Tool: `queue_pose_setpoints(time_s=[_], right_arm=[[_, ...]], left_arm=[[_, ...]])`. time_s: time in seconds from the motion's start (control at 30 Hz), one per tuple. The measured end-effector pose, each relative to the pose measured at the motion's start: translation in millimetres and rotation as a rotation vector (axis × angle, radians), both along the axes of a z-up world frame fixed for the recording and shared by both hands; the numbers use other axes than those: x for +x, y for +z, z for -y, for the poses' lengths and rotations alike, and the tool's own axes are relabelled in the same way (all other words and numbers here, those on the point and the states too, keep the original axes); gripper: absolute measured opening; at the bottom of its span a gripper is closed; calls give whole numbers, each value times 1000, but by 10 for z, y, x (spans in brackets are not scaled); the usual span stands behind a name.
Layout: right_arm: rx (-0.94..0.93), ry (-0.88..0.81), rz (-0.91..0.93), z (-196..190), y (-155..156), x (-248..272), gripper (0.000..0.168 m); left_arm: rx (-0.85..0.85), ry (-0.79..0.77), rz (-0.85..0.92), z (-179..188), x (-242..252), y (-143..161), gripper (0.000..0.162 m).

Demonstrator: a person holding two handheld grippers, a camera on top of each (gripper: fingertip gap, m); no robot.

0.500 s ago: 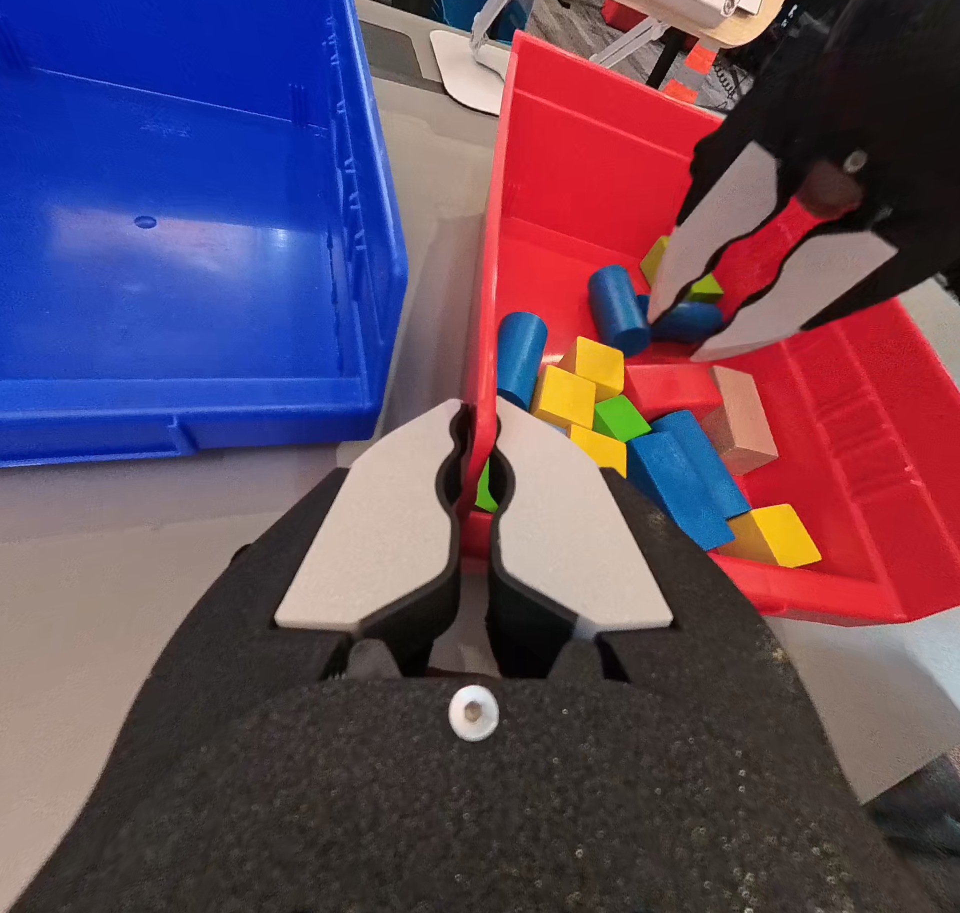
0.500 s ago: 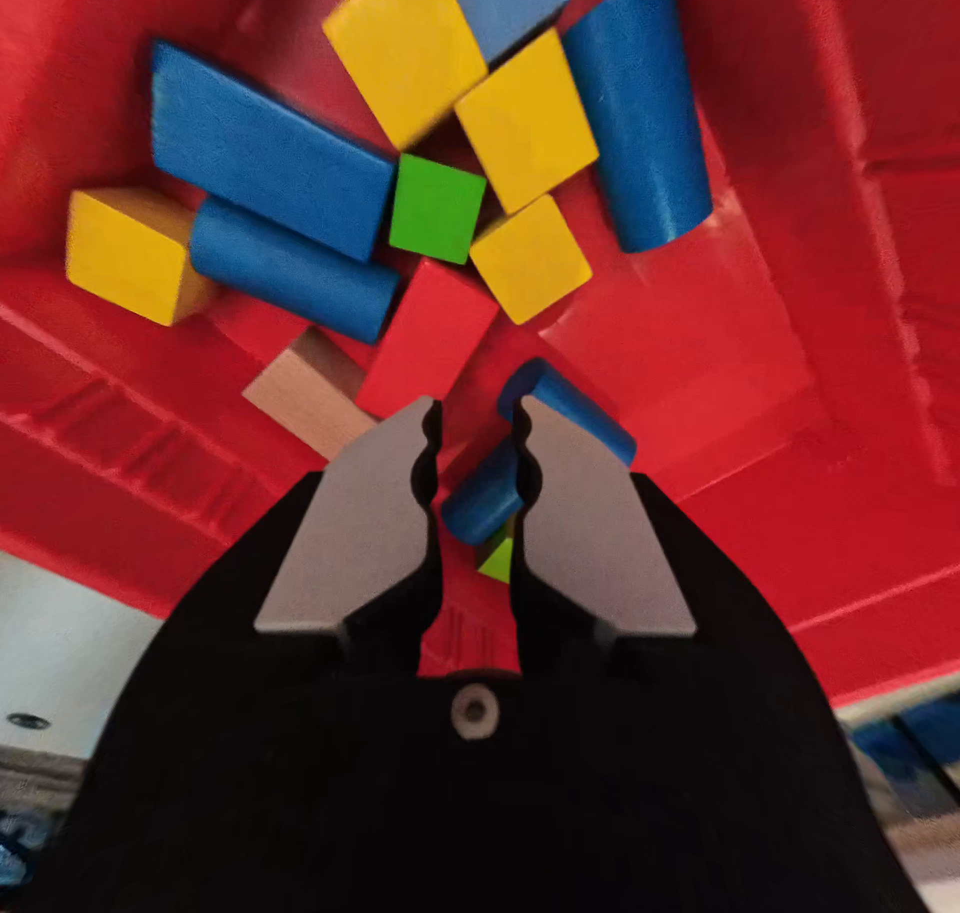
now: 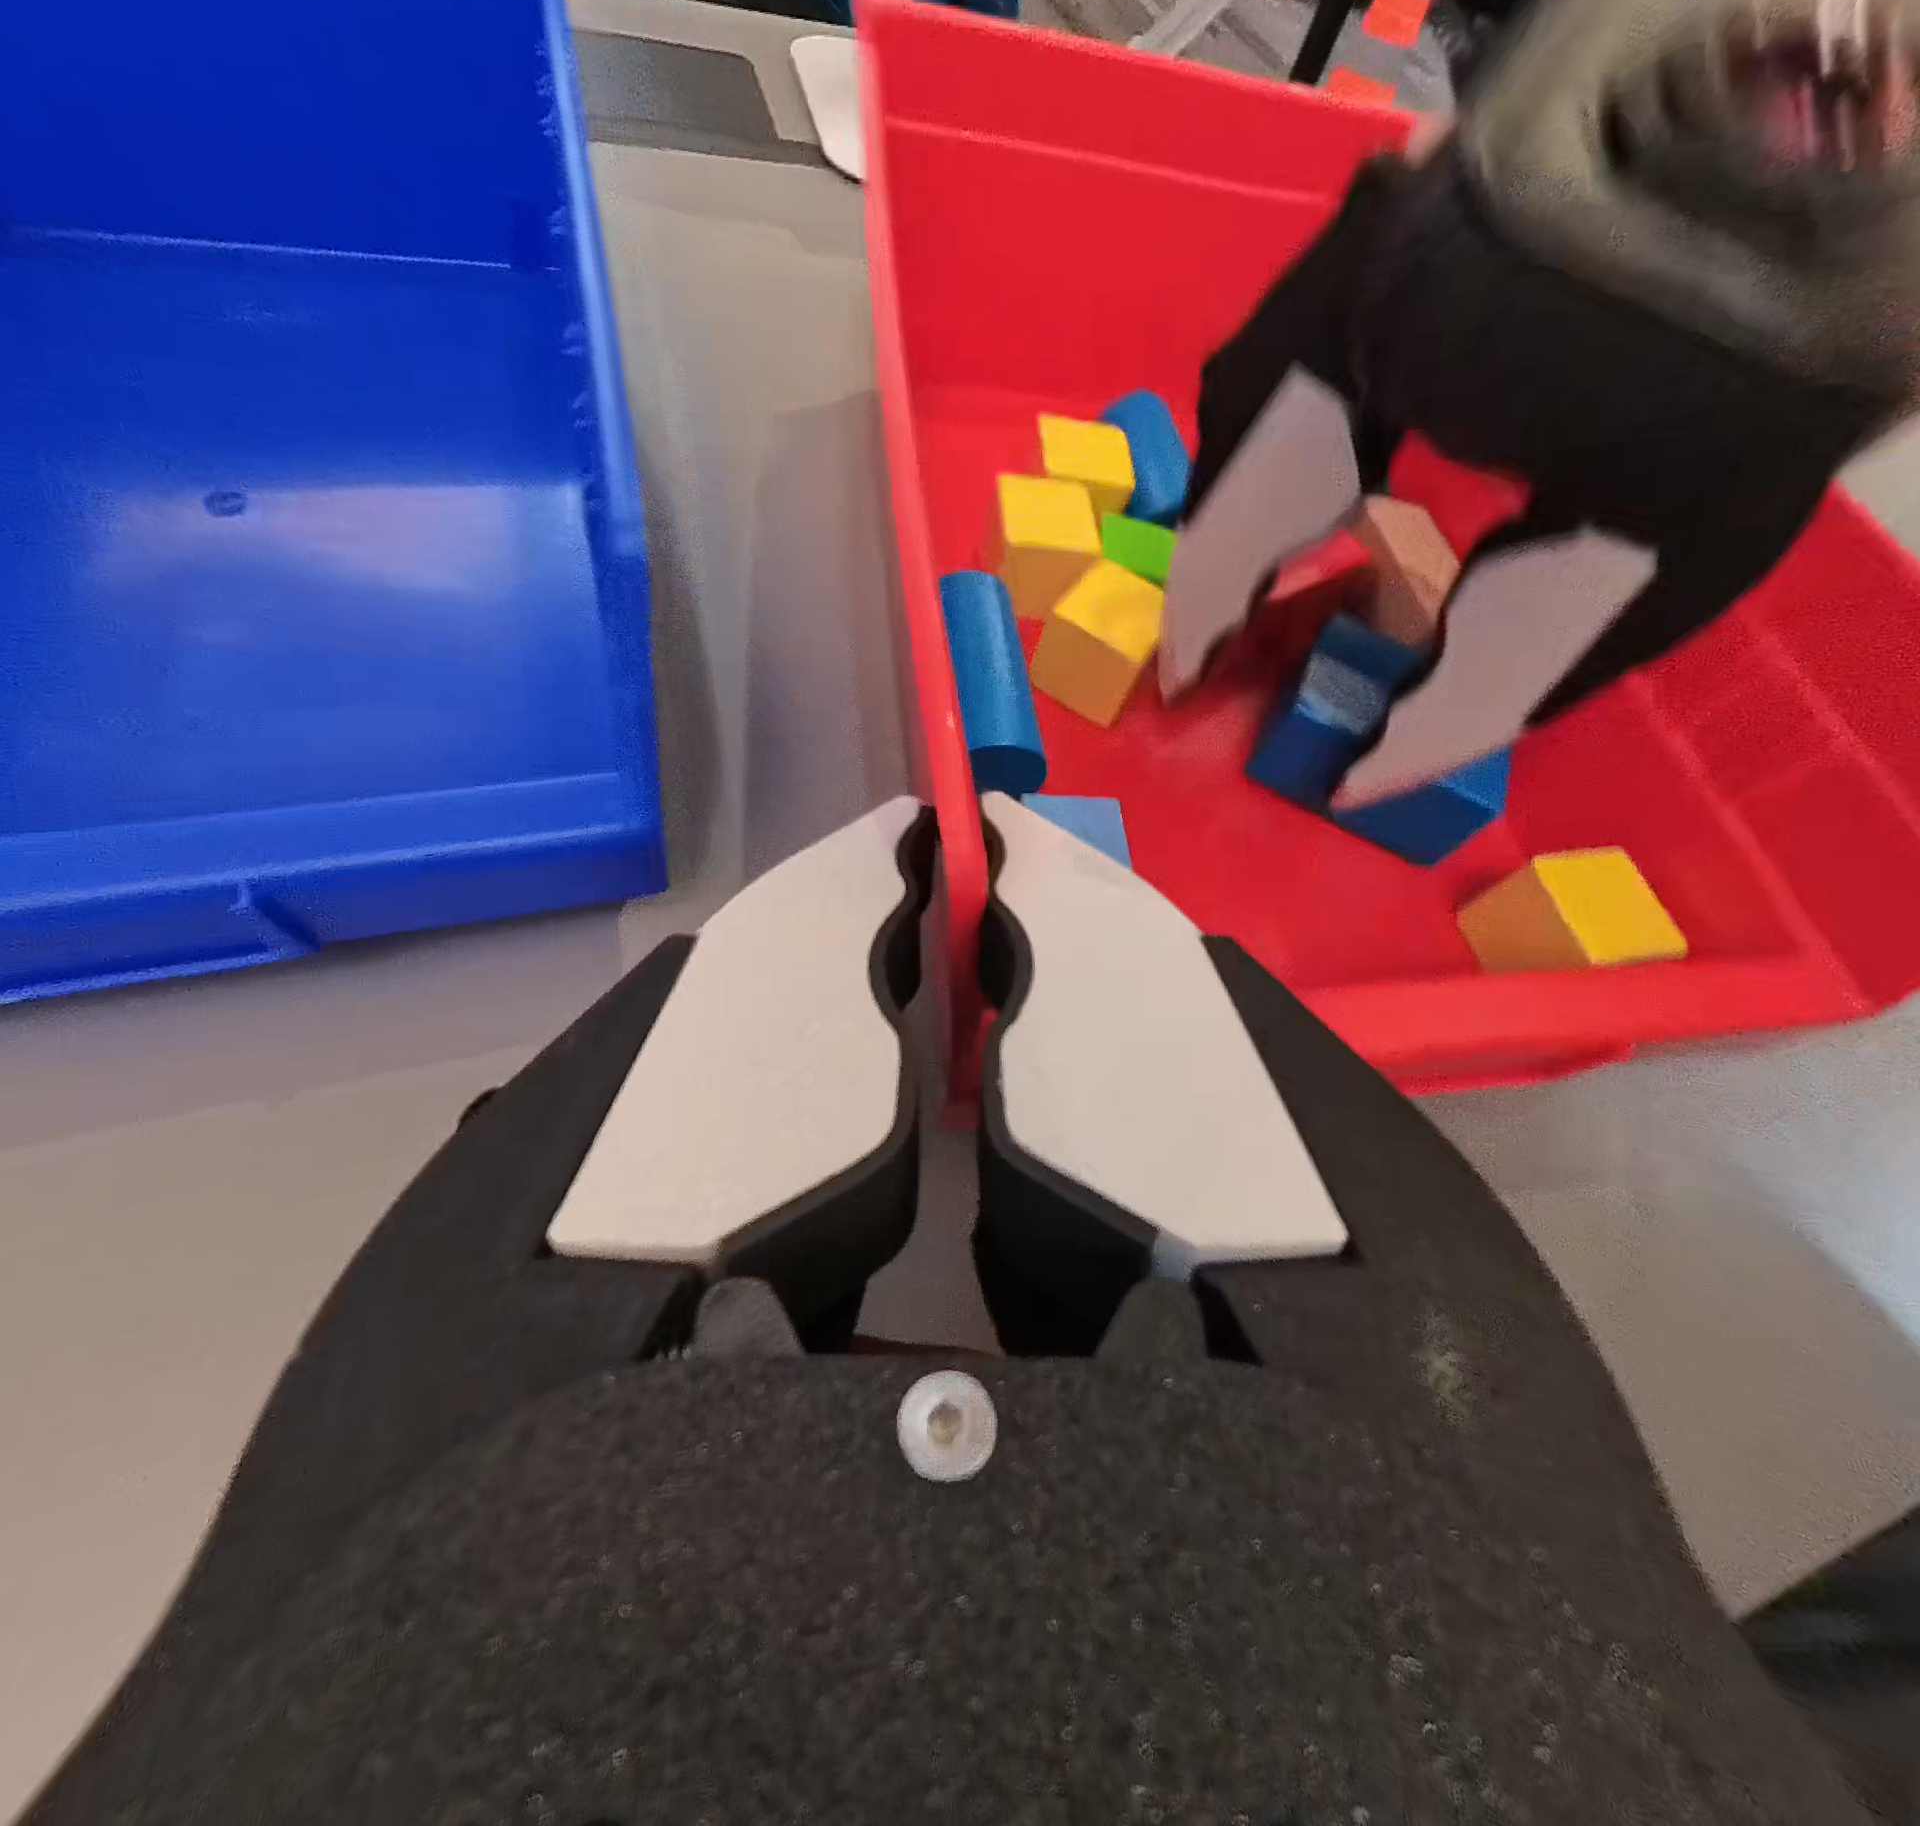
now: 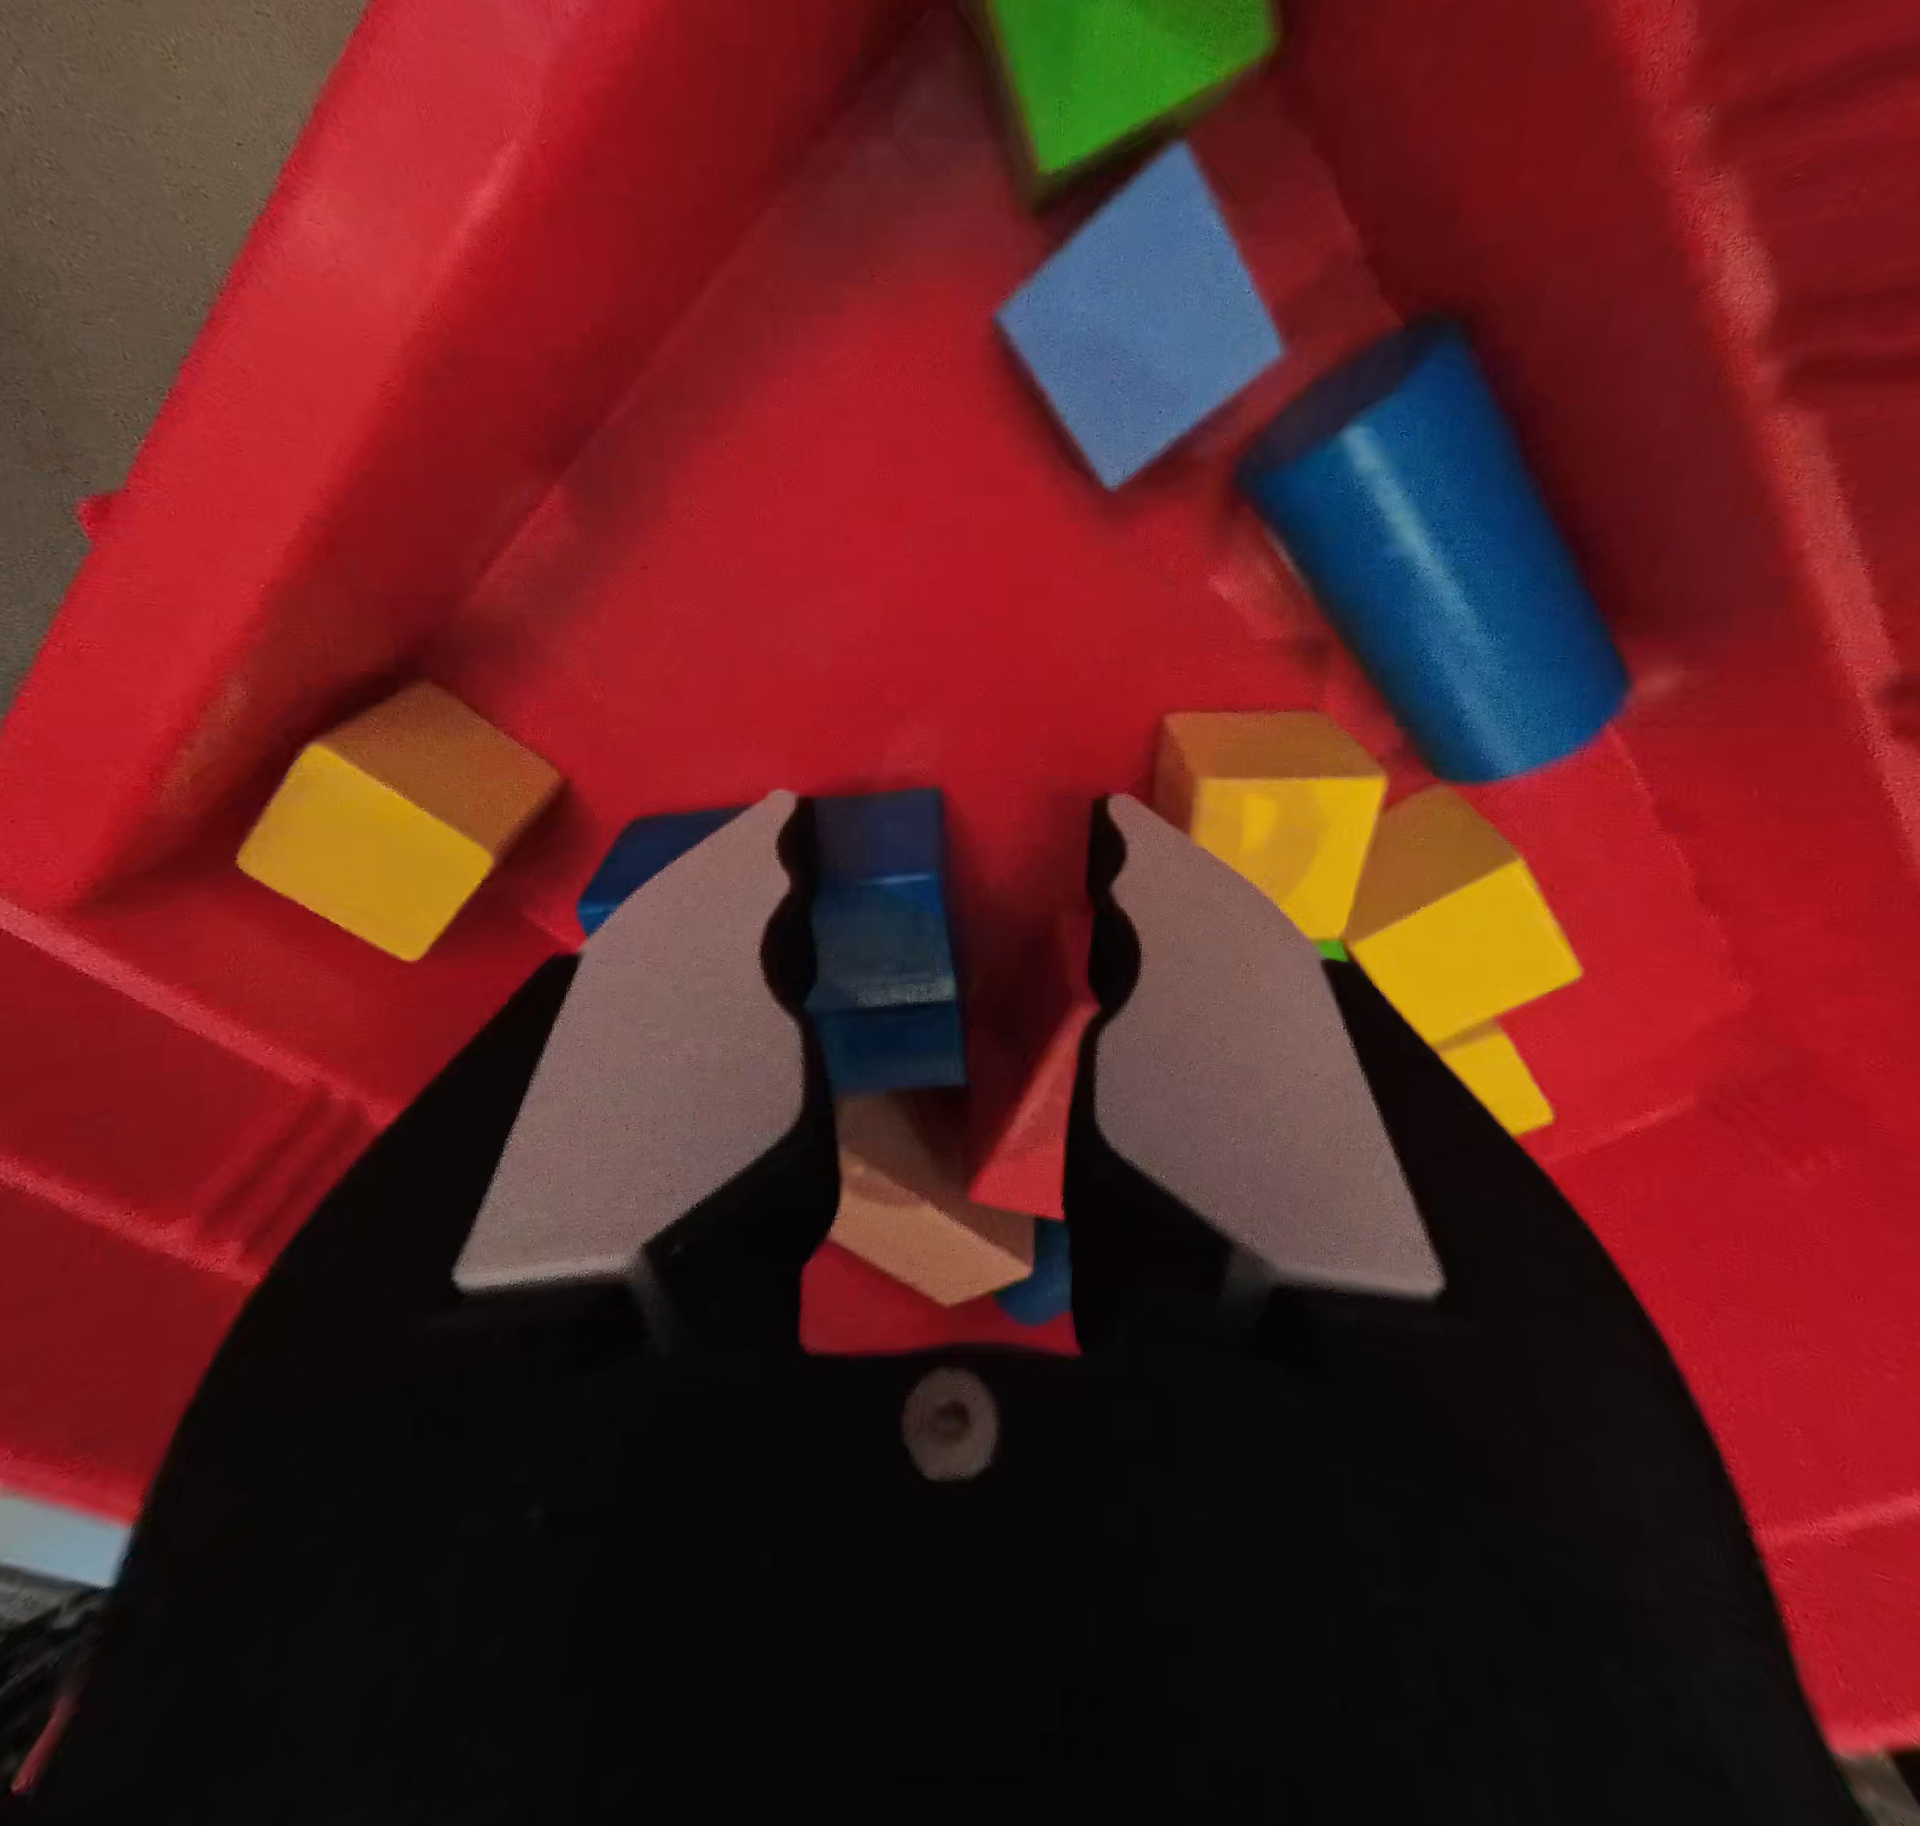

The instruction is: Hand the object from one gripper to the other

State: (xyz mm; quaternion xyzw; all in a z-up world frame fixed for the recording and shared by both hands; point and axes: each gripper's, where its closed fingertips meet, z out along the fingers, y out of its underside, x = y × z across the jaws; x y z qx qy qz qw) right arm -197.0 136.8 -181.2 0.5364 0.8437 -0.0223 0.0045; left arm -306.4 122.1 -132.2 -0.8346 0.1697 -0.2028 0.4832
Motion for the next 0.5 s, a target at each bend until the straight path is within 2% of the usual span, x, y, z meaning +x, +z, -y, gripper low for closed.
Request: queue_pose_setpoints(time_s=[0.1,0.17,0.23,0.27,0.33,0.4,0.47,0.5], right_arm=[[124,-70,-65,-355,314,-96,53],[243,-67,-86,-566,489,-129,57],[236,-98,-88,-582,536,-133,57],[179,-127,-38,-504,487,-47,54],[-8,-220,180,-171,361,298,50],[-232,-266,202,265,332,312,44],[-303,-238,207,493,282,342,43],[-295,-220,207,494,237,355,26]], left_arm=[[45,26,-101,3,11,-1,4],[31,30,-73,0,6,-2,4],[16,35,-39,-14,-15,-2,4],[15,36,-36,-21,-26,-1,4],[12,39,-26,-28,-43,0,4],[11,40,-21,-32,-49,0,4],[13,42,-24,-35,-48,1,4],[16,42,-27,-37,-46,2,4]])
